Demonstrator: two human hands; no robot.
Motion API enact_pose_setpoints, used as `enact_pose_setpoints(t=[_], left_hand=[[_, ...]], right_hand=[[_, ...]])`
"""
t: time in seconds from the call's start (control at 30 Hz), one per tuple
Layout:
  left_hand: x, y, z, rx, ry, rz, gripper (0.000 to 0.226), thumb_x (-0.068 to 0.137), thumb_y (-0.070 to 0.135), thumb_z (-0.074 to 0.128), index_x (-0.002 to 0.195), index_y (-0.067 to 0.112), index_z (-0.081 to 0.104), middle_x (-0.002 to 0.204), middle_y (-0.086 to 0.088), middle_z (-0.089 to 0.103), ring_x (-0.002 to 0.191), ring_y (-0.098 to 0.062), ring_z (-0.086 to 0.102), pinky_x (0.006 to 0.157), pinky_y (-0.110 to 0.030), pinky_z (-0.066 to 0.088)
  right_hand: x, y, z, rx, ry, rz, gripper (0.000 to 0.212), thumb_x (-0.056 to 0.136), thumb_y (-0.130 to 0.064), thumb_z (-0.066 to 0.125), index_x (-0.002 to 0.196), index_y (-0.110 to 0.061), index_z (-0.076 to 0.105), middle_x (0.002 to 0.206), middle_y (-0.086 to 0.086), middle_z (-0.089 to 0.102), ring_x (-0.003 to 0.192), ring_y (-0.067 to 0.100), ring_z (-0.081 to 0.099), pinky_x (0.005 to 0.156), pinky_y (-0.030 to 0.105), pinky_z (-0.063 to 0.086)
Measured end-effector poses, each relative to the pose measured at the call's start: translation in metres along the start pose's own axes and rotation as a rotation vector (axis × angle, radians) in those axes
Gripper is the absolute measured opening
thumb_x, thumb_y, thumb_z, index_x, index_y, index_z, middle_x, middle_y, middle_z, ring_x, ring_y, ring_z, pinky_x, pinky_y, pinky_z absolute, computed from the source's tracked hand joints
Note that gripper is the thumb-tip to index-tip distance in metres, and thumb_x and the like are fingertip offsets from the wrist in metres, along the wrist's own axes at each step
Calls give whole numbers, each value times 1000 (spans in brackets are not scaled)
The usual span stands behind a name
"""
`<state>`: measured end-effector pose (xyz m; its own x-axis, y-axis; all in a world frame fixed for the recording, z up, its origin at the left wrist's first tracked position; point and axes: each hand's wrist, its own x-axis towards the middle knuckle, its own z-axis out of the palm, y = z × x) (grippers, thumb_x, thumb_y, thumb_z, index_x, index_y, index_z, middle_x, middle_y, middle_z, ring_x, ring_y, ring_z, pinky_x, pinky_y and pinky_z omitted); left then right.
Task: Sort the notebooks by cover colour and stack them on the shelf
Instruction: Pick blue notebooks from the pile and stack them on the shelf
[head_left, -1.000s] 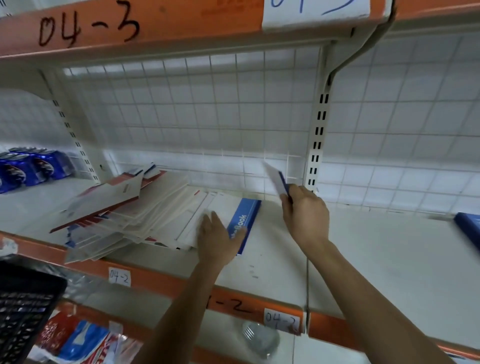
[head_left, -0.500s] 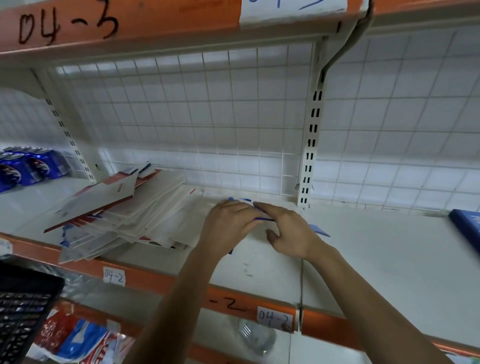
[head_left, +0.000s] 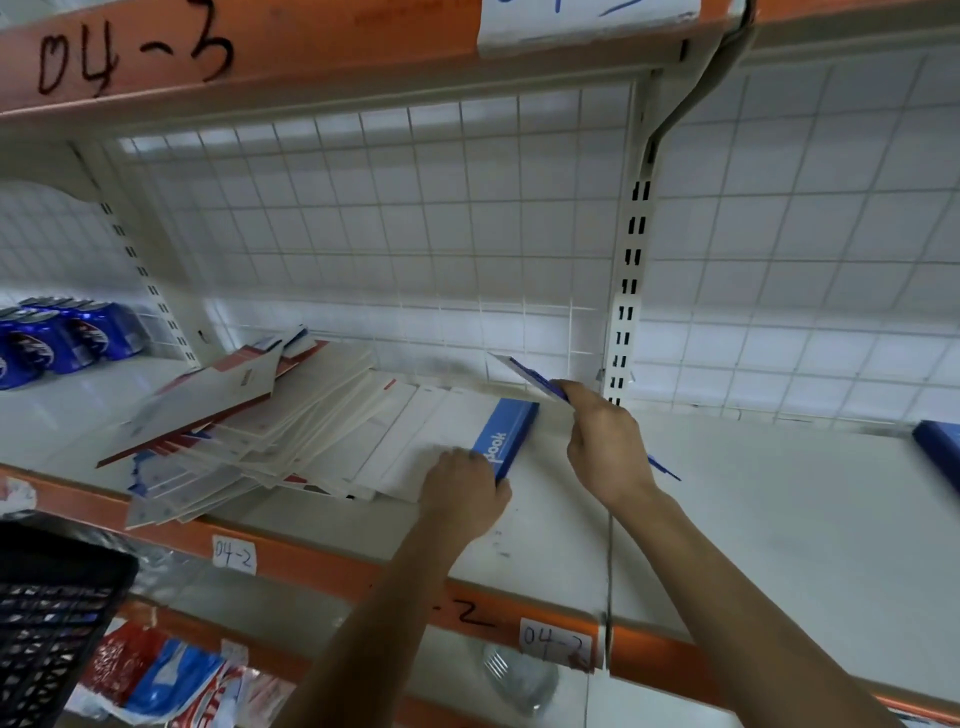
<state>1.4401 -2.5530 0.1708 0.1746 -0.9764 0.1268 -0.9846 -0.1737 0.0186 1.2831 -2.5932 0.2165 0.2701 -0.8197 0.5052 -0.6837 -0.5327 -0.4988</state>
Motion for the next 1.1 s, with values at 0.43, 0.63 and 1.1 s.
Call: enact_pose_setpoints(t=[0.43,0.63,1.1], left_hand=[[9,12,-30,-350,956,366,35,82,36,63,108,12,61,100,-5,66,96,-19,59,89,-29,42],[-14,64,-31,-1149,349,-74,81,90,53,47,148,30,-5,159,0,1,146,-18,13,113,-32,21],[13,42,-55,-1387,213,-17,8,93,21,59,96,28,57,96,1,67,90,-18,66,82,-38,55]], right_hand=[[1,-5,-6,-120,-120,-80,40,89,-7,46,124,-23,54,96,7,69,88,34,62,68,35,46],[3,-27,-11,210,199,59,39,90,4,45,124,-11,55,95,1,66,78,17,63,67,28,51],[5,8,-32,557,206,326,63,80,-12,71,135,-17,40,127,-10,39,122,10,42,101,24,35]])
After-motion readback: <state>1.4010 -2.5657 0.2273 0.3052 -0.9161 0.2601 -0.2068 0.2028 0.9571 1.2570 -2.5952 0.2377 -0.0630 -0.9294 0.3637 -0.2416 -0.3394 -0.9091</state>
